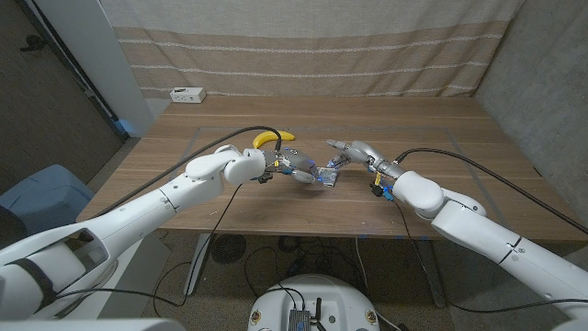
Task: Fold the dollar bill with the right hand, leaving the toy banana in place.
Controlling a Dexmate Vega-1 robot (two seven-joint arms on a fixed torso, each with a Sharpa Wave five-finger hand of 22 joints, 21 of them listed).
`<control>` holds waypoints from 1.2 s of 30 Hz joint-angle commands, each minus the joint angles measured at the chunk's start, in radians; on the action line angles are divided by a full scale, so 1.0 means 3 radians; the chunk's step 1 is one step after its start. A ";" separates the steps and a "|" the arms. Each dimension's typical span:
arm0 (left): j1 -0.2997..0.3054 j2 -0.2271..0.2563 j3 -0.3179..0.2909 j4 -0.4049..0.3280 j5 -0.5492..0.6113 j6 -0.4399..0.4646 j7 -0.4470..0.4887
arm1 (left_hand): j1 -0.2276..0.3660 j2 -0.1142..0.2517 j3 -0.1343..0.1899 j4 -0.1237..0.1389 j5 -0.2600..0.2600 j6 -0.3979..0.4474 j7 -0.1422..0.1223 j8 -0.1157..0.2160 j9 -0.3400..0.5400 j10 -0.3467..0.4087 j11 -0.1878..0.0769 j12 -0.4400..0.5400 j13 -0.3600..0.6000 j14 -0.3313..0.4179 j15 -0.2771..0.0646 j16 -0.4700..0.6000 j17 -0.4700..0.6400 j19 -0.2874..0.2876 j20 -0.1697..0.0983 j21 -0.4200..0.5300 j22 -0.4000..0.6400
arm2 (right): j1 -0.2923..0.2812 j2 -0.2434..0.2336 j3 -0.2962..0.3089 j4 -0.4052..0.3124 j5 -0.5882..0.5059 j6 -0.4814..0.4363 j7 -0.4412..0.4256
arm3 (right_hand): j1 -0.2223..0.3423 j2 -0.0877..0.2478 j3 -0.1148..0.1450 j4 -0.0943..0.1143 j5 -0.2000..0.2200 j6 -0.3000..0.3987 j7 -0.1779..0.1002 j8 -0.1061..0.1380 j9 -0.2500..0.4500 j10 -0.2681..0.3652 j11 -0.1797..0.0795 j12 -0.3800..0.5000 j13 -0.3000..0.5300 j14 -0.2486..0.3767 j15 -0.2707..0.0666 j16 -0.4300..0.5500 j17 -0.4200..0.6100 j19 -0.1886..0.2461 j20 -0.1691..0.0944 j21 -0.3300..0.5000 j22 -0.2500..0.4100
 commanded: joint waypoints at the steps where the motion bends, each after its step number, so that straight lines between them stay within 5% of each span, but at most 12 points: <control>1: 0.0010 0.0010 0.0016 -0.0014 -0.0013 0.0049 -0.0045 | -0.0044 -0.0004 -0.0007 0.0007 0.0024 0.0062 0.0015 0.0014 0.0486 0.0018 0.0003 0.0020 0.0002 0.0038 -0.0070 0.0011 0.0011 -0.0007 -0.0010 -0.0023 -0.0002 | 0.0187 0.0009 -0.0226 -0.0019 -0.0338 -0.0465 0.0107 | -0.0040 -0.0016 -0.0020 0.0006 0.0020 0.0051 0.0005 0.0011 0.0009 0.0045 0.0014 0.0010 0.0006 0.0039 0.0009 0.0012 -0.0001 -0.0021 0.0000 -0.0016 0.0013; 12: -0.0015 -0.0001 0.0033 -0.0003 0.0001 0.0037 -0.0053 | -0.0068 -0.0014 -0.0018 0.0016 0.0027 0.0068 0.0017 0.0015 0.0486 0.0019 0.0017 0.0020 0.0001 0.0061 -0.0071 0.0014 0.0009 -0.0001 -0.0012 -0.0026 -0.0003 | 0.0302 0.0045 -0.0386 0.0035 -0.0470 -0.0533 0.0249 | -0.0111 -0.0036 -0.0057 0.0048 0.0038 0.0041 0.0015 -0.0032 0.0006 -0.0015 0.0004 -0.0039 0.0003 -0.0019 0.0017 -0.0033 -0.0007 -0.0079 -0.0001 -0.0053 0.0010; 22: -0.0024 -0.0003 0.0034 0.0025 -0.0018 0.0014 -0.0041 | -0.0083 -0.0022 -0.0024 0.0020 0.0031 0.0044 0.0021 0.0005 0.0486 0.0018 0.0006 0.0018 0.0000 0.0093 -0.0083 0.0019 0.0007 0.0001 -0.0015 -0.0031 -0.0003 | 0.0441 0.0064 -0.0565 -0.0018 -0.0731 -0.0978 0.0341 | -0.0145 -0.0032 -0.0070 0.0075 0.0052 0.0012 0.0015 -0.0070 0.0005 -0.0025 0.0004 -0.0062 0.0002 -0.0027 0.0012 -0.0055 -0.0014 -0.0101 -0.0003 -0.0072 0.0008; 36: -0.0096 -0.0052 0.0071 0.0121 -0.0045 -0.0011 -0.0086 | -0.0099 -0.0043 -0.0036 0.0018 0.0034 0.0025 0.0028 -0.0001 0.0485 0.0001 0.0000 0.0011 -0.0001 0.0101 -0.0082 0.0014 0.0004 0.0004 -0.0019 -0.0037 -0.0004 | 0.0233 -0.0159 -0.0452 -0.0457 -0.0949 -0.1507 0.0068 | -0.0212 -0.0039 -0.0109 0.0158 0.0100 0.0374 -0.0003 -0.0046 0.0009 0.0371 0.0010 0.0013 -0.0004 0.0414 -0.0018 0.0035 -0.0033 0.0042 -0.0008 -0.0071 0.0006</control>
